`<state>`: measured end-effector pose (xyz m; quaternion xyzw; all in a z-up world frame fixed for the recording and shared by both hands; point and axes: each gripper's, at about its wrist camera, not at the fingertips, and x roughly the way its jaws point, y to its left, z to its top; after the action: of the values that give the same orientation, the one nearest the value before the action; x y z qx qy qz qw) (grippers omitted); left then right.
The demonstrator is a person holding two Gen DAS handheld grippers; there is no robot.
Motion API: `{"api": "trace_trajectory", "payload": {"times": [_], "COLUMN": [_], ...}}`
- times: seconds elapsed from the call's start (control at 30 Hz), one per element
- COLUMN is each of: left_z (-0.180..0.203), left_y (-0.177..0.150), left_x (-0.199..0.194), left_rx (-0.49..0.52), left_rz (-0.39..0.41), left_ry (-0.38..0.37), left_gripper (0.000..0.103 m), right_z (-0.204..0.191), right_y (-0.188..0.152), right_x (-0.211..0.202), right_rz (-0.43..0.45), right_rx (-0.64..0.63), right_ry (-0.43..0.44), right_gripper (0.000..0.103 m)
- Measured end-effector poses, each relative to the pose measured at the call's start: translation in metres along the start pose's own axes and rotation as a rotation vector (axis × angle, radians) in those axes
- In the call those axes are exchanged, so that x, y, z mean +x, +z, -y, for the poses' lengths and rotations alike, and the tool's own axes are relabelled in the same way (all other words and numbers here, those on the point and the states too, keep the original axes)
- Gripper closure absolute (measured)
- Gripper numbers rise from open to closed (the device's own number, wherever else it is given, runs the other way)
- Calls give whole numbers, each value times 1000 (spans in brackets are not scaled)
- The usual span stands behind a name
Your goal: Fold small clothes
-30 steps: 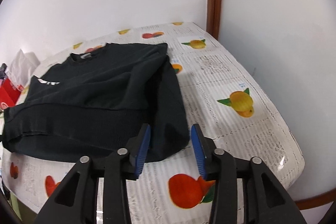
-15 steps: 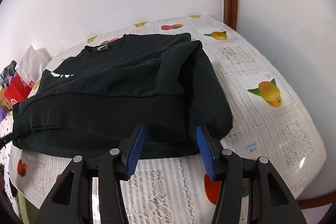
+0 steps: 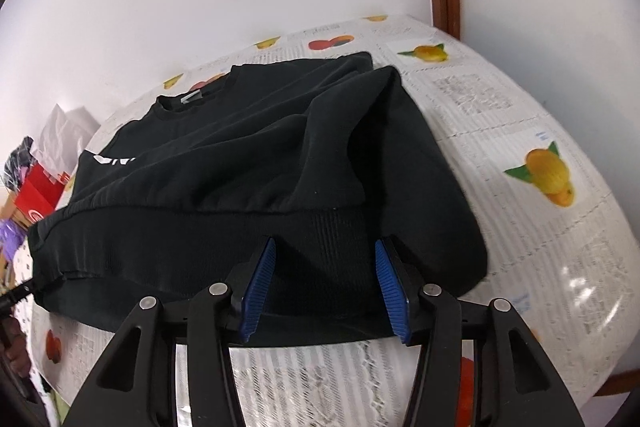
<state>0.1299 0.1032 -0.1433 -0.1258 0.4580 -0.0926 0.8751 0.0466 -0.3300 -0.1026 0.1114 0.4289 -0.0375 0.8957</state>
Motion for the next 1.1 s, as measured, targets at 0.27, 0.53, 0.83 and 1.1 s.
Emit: {"api": "trace_trajectory", "payload": {"times": [0.27,0.53,0.83,1.1], "left_z": [14,25,19,5], "left_y": [7,59,113,123], "left_x": [-3,-31,14,44], "left_rx": [60,65,8,-50], "left_rz": [24,179,155,87], "left_ry": [-6,-43,-47,-51], "left_gripper": [91,92,92,90], "right_z": [-4,-6,-16,-18], "right_y": [8,62,114,127], "right_x": [-5,-46,-10,45], "right_rz": [11,182,182,92], "right_rx": [-39,-8,47,72], "right_ry": [34,159,162,100], "right_gripper": [87,88,88,88]}}
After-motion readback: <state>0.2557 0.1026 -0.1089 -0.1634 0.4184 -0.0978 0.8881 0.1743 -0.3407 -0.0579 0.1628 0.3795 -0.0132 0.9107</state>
